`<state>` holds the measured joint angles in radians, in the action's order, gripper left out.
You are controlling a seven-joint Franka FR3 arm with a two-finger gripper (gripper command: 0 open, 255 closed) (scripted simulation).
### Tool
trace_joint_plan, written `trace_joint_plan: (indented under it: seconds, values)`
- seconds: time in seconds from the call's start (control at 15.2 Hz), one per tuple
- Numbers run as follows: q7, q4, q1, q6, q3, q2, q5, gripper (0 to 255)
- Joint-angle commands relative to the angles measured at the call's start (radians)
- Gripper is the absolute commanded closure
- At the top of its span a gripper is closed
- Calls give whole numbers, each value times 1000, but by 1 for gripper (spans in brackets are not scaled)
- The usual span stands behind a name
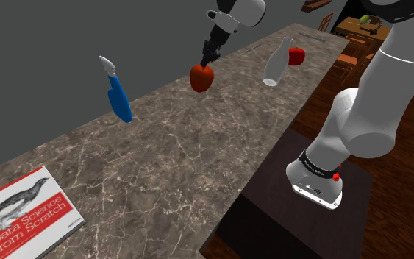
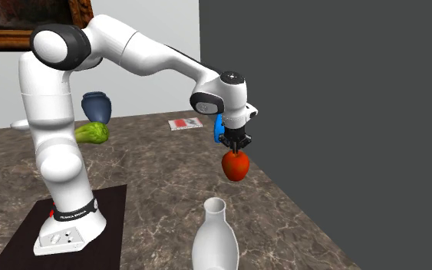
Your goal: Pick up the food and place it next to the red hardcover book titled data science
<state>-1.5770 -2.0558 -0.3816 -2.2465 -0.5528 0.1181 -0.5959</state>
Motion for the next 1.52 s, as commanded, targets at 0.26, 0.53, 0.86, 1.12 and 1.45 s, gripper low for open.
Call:
trace_joint_plan:
  seconds: [0.26, 0.53, 0.86, 1.12, 1.45]
  values:
    - [50, 33, -4, 50, -6, -35, 47, 255]
    - [83, 61, -6, 88, -9, -58, 78, 255]
    - [121, 102, -7, 139, -12, -81, 110, 255]
    - [149, 139, -7, 182, -13, -96, 131, 255]
    - [180, 190, -6, 238, -14, -109, 152, 255]
